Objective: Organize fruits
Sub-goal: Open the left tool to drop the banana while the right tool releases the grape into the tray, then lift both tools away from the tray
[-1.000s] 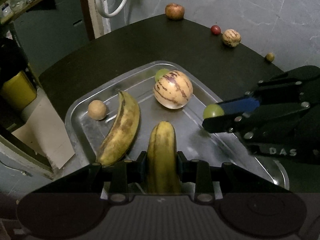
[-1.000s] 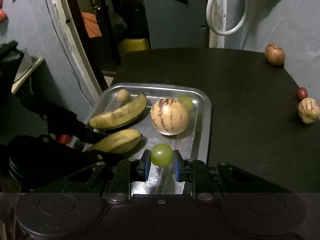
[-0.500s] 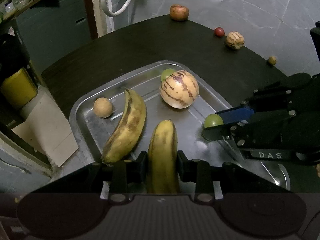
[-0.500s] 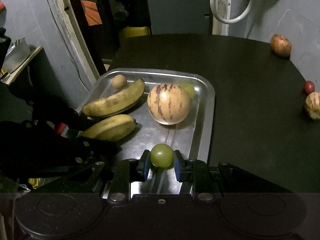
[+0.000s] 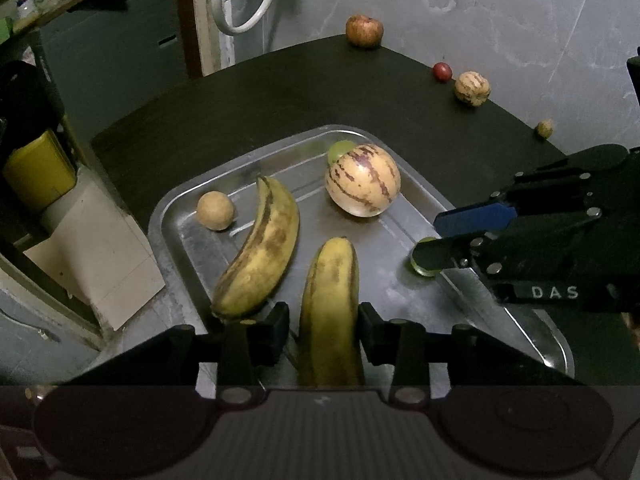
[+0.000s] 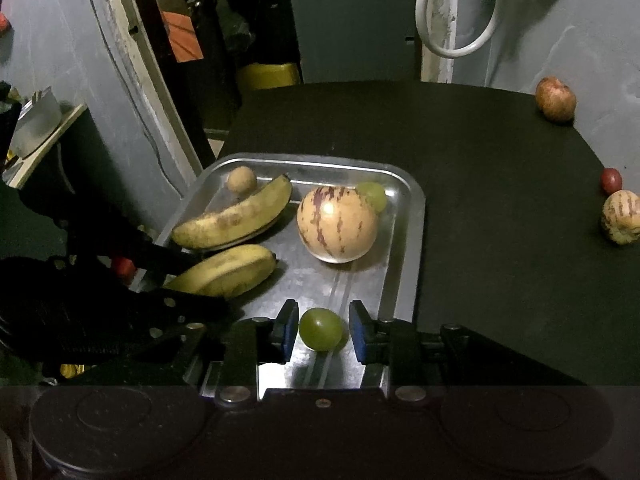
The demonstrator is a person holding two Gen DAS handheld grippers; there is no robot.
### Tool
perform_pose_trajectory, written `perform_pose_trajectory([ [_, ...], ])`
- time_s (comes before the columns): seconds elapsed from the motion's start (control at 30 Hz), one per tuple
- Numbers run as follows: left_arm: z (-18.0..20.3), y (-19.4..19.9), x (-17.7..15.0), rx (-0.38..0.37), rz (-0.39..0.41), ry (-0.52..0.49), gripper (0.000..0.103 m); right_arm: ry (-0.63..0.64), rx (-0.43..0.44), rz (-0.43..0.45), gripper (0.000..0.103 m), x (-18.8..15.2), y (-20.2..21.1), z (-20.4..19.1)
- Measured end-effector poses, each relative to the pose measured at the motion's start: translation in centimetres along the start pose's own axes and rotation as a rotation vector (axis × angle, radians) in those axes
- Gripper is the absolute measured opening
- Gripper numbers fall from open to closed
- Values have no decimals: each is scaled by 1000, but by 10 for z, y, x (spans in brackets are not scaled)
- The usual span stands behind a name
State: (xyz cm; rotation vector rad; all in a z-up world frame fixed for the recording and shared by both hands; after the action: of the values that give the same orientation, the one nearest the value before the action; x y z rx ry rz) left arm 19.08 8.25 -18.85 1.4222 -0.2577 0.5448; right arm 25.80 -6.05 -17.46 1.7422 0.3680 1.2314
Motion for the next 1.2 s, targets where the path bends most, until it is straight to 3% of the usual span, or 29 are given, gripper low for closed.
perform_pose_trajectory([
  [0.3,4,15,4,-7,36,9,49,-39,-9,63,34,6,32,4],
  [0.5,12,30,10,-7,78,17,63,-81,-6,134,42,8,66,7],
  [0.6,16,38,12,-7,98,17,69,-102,-13,166,48,8,84,9],
  [0.87,27,56,12,-11,146,31,87,-128,-15,224,76,6,116,8],
  [1.07,34,72,12,-14,184,45,100,-141,-6,271,89,3,139,2],
  [1.2,38,82,11,-10,204,50,102,-148,-3,308,95,-1,158,-1],
])
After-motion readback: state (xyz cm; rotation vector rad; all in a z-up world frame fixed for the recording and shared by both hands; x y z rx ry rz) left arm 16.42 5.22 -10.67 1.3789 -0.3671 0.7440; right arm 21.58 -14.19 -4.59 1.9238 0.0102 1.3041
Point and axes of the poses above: each gripper's, at about its wrist camera, not at the fingertips, and y roughly against the way its jaws point, z to its right, x to its top, the point moved 3 cm from there along -y, roughly the way its jaws point, and after that the axes turned 9 degrees about y, right-handed, at the moved point
